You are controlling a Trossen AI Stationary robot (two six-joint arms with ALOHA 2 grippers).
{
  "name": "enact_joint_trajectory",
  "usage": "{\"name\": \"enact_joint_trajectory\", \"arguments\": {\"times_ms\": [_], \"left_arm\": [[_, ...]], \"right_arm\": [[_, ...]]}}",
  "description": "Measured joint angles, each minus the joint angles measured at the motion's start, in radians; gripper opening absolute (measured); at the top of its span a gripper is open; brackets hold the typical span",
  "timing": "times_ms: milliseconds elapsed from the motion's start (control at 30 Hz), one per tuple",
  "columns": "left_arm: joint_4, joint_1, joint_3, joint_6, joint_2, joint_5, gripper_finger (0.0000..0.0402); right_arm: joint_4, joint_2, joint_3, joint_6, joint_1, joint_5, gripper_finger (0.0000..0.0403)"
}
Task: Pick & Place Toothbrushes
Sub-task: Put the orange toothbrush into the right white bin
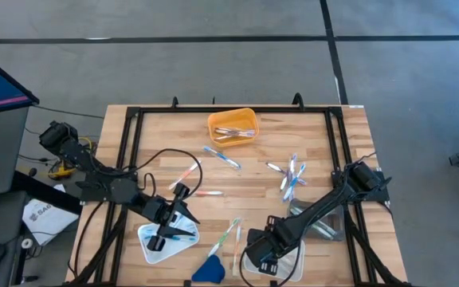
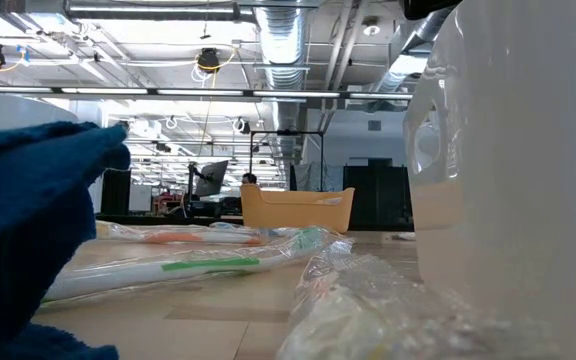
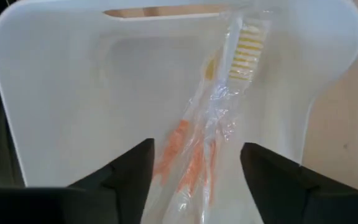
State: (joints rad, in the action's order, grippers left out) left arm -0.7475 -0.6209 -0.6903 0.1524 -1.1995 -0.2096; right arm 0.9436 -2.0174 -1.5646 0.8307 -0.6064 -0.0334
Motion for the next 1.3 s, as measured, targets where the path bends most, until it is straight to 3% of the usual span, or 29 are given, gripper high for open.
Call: {"name": "enact_joint_trajectory", "arguments": {"times_ms": [167,333,500,867,1067,1300], "left_arm": [[0.0,0.0,0.0,0.0,0.0,0.0,0.0136],[0.0,0.0,0.0,0.0,0.0,0.0,0.0136],[0.0,0.0,0.0,0.0,0.0,0.0,0.0136],[0.004,0.0,0.0,0.0,0.0,0.0,0.0136],[0.004,0.0,0.0,0.0,0.0,0.0,0.0136],[0.006,0.0,0.0,0.0,0.0,-0.004,0.0136]], "right_arm": [[0.001,0.0,0.0,0.0,0.0,0.0,0.0252],[0.023,0.0,0.0,0.005,0.01,-0.02,0.0239],[0.044,0.004,0.0,0.002,0.022,-0.022,0.0186],[0.065,0.004,-0.013,-0.025,0.055,-0.022,0.0014],[0.081,0.004,-0.101,-0.067,0.055,-0.013,0.0016],[0.041,0.005,-0.165,-0.127,0.055,0.104,0.0004]]}}
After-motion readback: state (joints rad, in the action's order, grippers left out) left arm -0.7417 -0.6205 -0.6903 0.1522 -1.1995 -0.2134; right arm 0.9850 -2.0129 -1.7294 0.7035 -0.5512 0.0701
